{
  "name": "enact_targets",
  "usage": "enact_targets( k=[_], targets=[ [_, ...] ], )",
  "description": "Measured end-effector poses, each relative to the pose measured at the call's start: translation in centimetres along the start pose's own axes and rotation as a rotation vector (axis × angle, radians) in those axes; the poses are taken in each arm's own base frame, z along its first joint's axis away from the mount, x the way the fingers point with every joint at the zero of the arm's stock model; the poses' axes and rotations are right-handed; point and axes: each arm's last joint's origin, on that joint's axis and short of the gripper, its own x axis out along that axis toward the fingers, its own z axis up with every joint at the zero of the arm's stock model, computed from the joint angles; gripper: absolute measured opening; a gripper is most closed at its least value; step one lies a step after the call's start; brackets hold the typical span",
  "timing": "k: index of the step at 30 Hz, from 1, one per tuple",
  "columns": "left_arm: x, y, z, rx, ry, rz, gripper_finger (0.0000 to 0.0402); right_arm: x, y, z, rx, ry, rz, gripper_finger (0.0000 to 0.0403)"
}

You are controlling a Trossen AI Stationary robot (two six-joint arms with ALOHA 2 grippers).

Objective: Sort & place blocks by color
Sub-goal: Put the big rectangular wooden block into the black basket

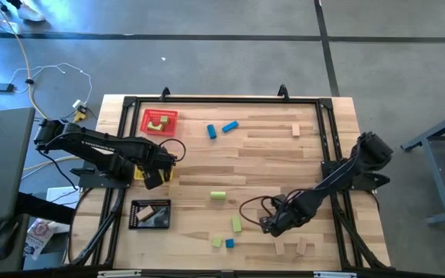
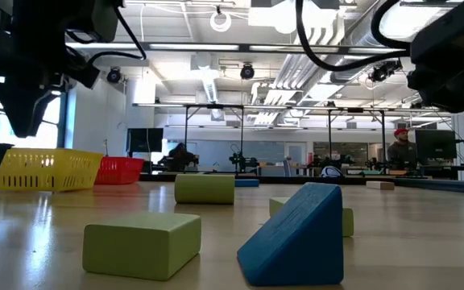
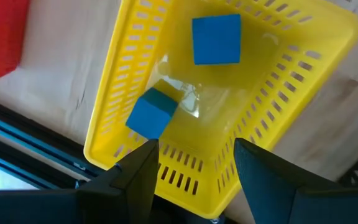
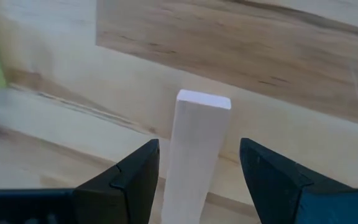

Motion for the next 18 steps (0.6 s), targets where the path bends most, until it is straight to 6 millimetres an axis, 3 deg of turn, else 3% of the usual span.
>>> enact_targets(
  k=[14, 18],
  targets=[
    [-3.0, 0.0, 1.3, 0.088, -0.142, 0.013, 0.0192, 2.2, 0.5, 1.3, 0.018, 0.066, -0.08, 0.0208],
    [-3.2, 0.1, 1.6, 0.092, -0.181, 0.055, 0.0192, 2.3, 0.5, 1.6, 0.03, 0.069, -0.092, 0.0188]
  ],
)
